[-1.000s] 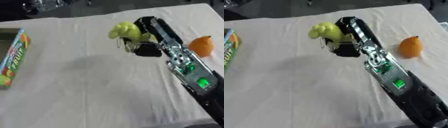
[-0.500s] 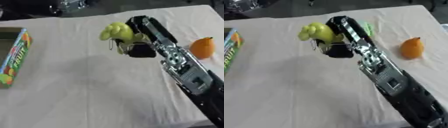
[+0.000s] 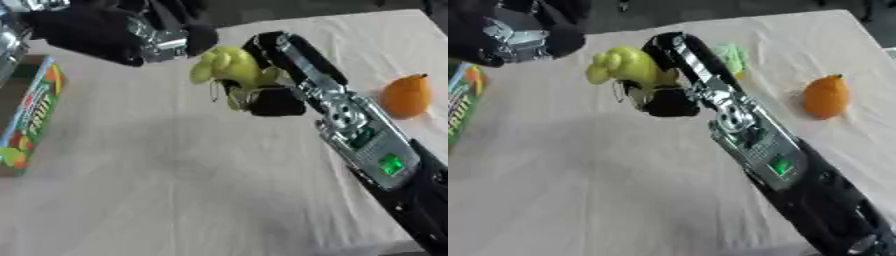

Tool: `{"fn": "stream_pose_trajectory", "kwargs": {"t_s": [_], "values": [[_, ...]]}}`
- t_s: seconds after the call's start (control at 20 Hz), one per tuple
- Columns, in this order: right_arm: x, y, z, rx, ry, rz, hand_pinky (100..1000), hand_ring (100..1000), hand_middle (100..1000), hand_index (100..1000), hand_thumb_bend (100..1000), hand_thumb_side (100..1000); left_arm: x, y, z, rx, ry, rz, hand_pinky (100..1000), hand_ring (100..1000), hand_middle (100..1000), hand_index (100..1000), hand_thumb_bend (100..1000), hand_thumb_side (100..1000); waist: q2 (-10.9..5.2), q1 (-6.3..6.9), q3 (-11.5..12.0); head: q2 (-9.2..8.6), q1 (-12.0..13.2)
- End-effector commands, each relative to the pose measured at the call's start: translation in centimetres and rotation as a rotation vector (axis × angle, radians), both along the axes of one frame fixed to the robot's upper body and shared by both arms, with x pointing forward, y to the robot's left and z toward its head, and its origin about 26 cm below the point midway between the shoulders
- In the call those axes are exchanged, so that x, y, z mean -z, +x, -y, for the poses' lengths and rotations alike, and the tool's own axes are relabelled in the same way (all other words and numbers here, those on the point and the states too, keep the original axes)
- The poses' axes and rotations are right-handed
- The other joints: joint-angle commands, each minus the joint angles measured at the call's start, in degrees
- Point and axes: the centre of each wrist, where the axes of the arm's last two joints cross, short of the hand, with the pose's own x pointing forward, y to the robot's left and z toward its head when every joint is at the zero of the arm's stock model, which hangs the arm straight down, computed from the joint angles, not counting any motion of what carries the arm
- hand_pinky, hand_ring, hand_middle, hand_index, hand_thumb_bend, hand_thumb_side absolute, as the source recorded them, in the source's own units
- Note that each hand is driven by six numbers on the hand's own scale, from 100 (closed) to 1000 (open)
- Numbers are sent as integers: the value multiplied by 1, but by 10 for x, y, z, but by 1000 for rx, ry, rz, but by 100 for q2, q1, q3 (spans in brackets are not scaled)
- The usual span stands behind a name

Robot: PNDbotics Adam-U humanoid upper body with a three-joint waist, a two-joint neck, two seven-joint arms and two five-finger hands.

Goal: Pick up the objects with one hand, pass them to the other hand, and then place them into the box on the other side of the table.

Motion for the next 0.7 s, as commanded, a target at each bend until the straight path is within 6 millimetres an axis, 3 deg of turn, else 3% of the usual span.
{"fn": "stream_pose_trajectory", "kwargs": {"t_s": [0.05, 0.25, 0.65, 0.7], "values": [[-10, -4, -3, -14, 14, 27, 703, 500, 380, 558, 189, 100, -5, 3, -4, 6, 37, -24, 682, 772, 698, 774, 348, 454, -142, -8, 9, -44, -46], [-13, -5, -6, -16, 16, 18, 703, 500, 380, 558, 190, 100, -6, 3, -2, 10, 44, -8, 679, 767, 690, 768, 403, 543, -142, -4, 13, -30, -91], [-19, -8, -22, -99, 15, 15, 693, 498, 380, 558, 184, 100, 7, 16, 12, -8, 61, -6, 676, 764, 689, 764, 398, 574, -143, -16, -19, -36, -93], [-20, -8, -23, -104, 18, 13, 689, 497, 379, 558, 185, 100, 9, 17, 12, -13, 61, 3, 679, 766, 693, 767, 385, 537, -142, -20, -22, -34, -91]]}}
